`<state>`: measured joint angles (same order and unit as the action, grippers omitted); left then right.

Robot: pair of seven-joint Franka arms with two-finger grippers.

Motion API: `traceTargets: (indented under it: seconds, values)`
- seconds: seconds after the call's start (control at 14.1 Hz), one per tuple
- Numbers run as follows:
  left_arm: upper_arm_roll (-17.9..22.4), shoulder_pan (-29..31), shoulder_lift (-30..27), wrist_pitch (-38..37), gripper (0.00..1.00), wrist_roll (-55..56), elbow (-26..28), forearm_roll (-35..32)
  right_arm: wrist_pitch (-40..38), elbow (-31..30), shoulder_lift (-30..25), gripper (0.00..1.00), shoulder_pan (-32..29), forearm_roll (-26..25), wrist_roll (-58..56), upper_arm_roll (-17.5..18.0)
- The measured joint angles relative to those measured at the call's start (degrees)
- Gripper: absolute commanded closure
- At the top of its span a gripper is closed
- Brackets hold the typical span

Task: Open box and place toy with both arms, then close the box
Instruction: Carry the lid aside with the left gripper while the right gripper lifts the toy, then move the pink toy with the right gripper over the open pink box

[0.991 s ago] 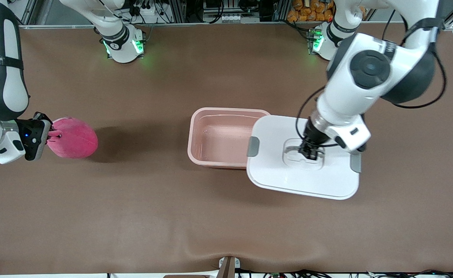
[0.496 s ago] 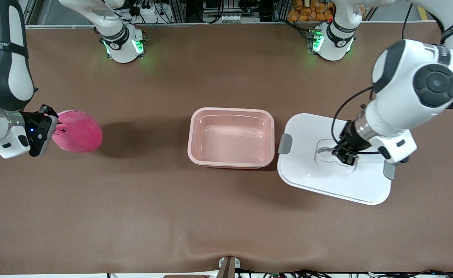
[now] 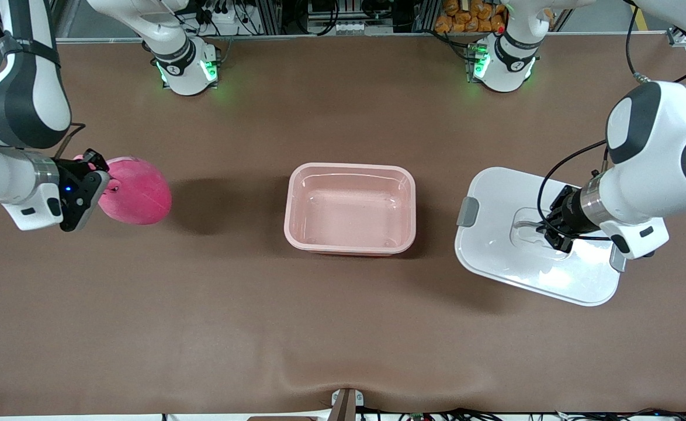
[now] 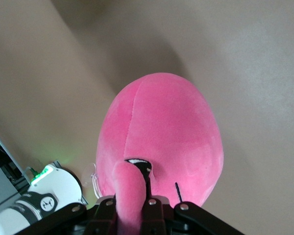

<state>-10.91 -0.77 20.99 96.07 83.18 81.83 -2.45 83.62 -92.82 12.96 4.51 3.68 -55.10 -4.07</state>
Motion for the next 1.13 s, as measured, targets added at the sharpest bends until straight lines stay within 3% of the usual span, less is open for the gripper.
traceTargets:
  seconds: [0.5, 1.13]
  values:
    - [0.03, 2.51, 1.02, 0.92, 1.00, -0.01, 3.80, 0.00, -0.63, 0.01, -0.98, 1.00, 4.98, 1.18, 15.92, 1.28]
    - [0.02, 7.00, 0.82, 8.58, 1.00, 0.75, 8.55, 0.47, -0.71, 2.40, -1.14, 1.00, 6.14, 1.32, 41.10, 9.84]
